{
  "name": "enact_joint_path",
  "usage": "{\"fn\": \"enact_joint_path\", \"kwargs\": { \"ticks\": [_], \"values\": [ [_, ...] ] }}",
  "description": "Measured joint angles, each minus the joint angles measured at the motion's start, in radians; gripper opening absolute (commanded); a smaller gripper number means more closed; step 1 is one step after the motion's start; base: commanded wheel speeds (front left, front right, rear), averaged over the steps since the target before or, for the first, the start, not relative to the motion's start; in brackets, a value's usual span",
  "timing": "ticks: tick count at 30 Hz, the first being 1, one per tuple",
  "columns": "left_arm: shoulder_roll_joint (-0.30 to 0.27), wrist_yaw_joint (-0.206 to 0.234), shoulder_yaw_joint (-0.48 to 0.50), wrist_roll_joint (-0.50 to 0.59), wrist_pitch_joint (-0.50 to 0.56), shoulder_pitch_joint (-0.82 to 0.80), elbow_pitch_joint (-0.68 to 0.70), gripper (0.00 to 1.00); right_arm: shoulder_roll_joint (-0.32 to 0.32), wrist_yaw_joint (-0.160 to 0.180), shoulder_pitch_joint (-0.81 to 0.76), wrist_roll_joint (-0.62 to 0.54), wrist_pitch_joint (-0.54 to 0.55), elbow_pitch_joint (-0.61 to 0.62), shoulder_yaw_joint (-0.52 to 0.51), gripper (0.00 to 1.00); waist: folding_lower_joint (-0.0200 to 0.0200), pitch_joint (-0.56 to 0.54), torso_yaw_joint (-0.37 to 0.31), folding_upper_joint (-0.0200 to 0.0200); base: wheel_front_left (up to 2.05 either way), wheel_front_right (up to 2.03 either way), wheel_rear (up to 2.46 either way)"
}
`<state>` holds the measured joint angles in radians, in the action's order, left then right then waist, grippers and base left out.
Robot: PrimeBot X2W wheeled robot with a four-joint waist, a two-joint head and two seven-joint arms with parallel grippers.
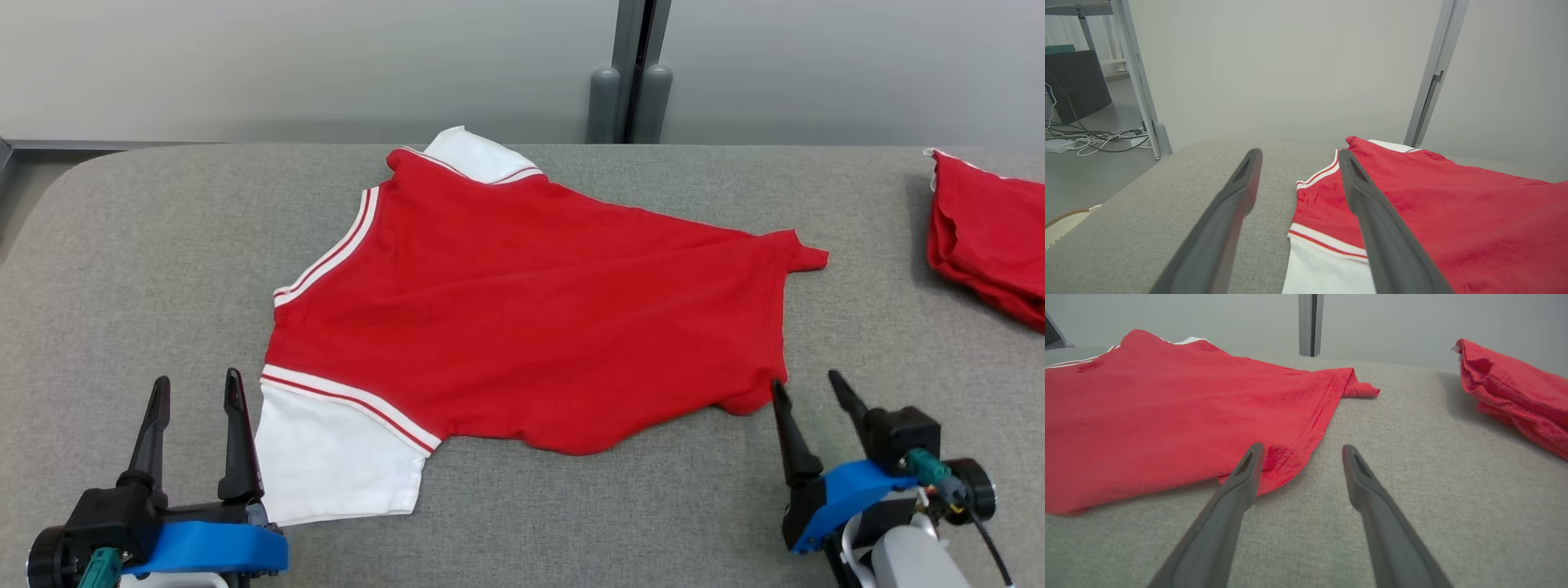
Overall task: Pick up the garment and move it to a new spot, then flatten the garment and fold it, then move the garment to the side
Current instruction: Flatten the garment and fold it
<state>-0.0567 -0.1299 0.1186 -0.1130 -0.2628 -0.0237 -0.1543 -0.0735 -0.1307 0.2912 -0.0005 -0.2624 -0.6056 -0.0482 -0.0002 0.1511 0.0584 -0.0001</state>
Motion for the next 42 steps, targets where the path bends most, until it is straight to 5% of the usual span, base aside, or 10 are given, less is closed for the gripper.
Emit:
{"fn": "enact_joint_path", "kwargs": {
  "ticks": [16, 17, 18, 19, 20, 29, 42],
  "values": [
    [-0.005, 0.0, -0.023, -0.001, 0.0, -0.02, 0.0, 1.0, 0.021, 0.0, -0.006, 0.05, 0.0, -0.075, 0.064, 1.0, 0.0002, 0.041, 0.02, 0.0, 0.0, 0.0, 0.0],
    [-0.006, 0.0, -0.023, -0.001, 0.0, -0.02, 0.0, 1.0, 0.021, 0.0, 0.002, 0.059, 0.0, -0.087, 0.068, 0.93, 0.0002, 0.042, 0.02, 0.0001, 0.0, 0.0, 0.0],
    [-0.006, 0.0, -0.023, -0.001, 0.0, -0.02, -0.001, 1.0, 0.022, 0.0, 0.01, 0.066, 0.0, -0.095, 0.073, 0.46, 0.0002, 0.042, 0.021, 0.0001, 0.0, 0.0, 0.0],
    [-0.006, 0.0, -0.022, -0.001, 0.0, -0.02, -0.002, 1.0, 0.022, 0.0, 0.015, 0.073, 0.0, -0.101, 0.077, 0.34, 0.0002, 0.041, 0.021, 0.0001, 0.0, 0.0, 0.0],
    [-0.006, 0.0, -0.023, -0.001, 0.0, -0.02, -0.002, 1.0, 0.022, 0.0, 0.02, 0.087, 0.0, -0.105, 0.082, 0.0, 0.0002, 0.041, 0.021, 0.0, 0.0, 0.0, 0.0],
    [-0.009, 0.0, -0.01, 0.0, 0.0, -0.001, -0.009, 1.0, 0.024, 0.0, 0.015, 0.128, 0.0, -0.075, 0.143, 0.0, 0.0002, 0.008, 0.0, 0.0, 0.0, 0.0, 0.0],
    [-0.003, 0.0, -0.002, 0.0, 0.0, 0.042, -0.013, 1.0, -0.068, 0.0, -0.278, 0.165, 0.091, 0.309, 0.241, 0.0, 0.0001, -0.047, -0.075, 0.0, 0.0, 0.0, 0.0]
  ]
}}
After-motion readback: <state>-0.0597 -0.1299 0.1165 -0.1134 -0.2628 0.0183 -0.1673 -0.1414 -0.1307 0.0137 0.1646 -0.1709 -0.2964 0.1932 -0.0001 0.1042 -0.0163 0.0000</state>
